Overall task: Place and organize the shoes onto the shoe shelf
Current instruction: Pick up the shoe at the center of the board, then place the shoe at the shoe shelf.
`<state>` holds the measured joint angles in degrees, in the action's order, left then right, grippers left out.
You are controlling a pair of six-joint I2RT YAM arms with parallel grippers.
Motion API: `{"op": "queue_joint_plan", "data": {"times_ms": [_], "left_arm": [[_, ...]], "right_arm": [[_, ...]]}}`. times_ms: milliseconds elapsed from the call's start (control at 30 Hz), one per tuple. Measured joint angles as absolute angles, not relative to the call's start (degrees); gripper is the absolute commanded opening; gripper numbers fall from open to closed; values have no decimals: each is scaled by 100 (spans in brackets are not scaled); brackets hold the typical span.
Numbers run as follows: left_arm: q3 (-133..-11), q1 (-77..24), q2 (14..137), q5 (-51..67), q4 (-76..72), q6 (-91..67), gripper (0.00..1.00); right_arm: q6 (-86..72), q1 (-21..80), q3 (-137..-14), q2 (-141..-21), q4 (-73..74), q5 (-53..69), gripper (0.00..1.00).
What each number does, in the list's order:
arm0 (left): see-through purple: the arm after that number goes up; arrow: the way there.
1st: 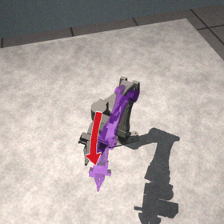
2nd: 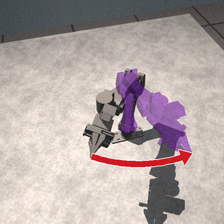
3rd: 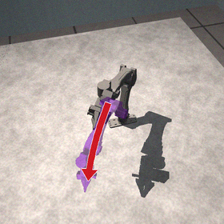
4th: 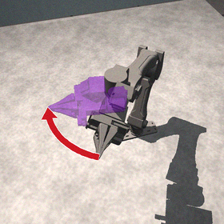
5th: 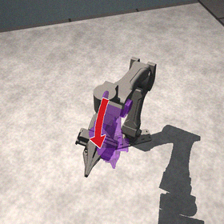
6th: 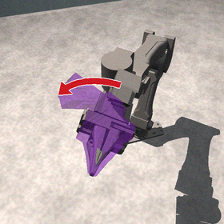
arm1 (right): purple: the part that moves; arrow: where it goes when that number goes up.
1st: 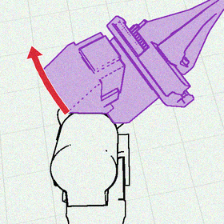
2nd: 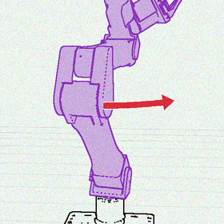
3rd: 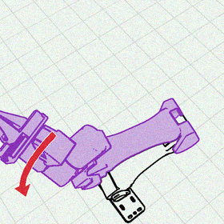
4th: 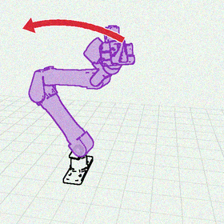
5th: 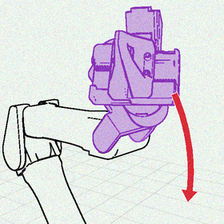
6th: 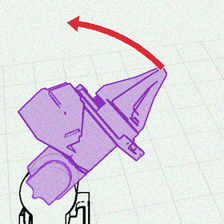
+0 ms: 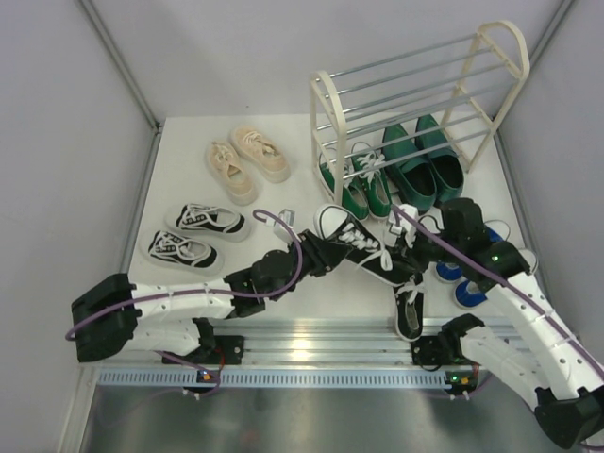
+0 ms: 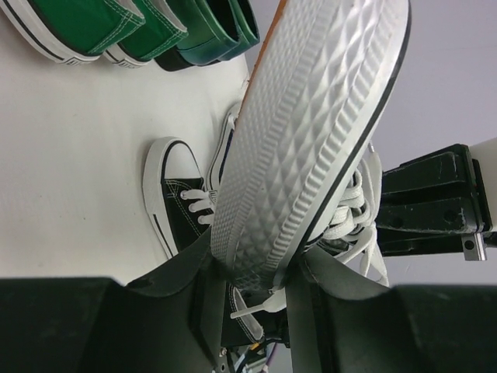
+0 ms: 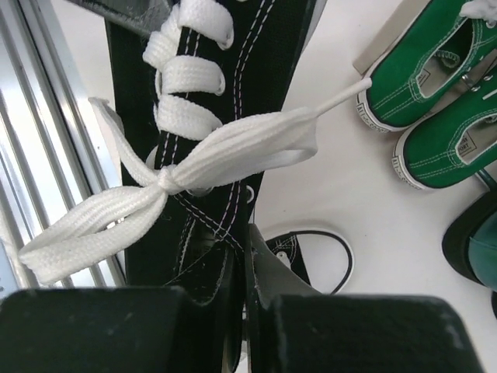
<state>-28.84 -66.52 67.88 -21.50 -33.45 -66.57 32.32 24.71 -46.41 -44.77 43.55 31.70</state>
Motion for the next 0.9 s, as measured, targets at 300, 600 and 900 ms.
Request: {"op": "queue_joint_plan", "data": {"times_ms": [300, 600, 900], "left_arm": [[-2919, -6563, 6329, -1865, -3277, -6539, 79], [-2932, -6490, 4372, -2206, -1431, -5557, 81], [-2744, -6486, 2228, -2672, 720, -5070, 86]], "right_arm": [[2644, 1048, -5116, -4451, 4637, 3798, 0], [2412, -351, -5655, -4401, 5013, 4060, 0], [1704, -440, -6193, -4772, 4814, 3924, 0]]}}
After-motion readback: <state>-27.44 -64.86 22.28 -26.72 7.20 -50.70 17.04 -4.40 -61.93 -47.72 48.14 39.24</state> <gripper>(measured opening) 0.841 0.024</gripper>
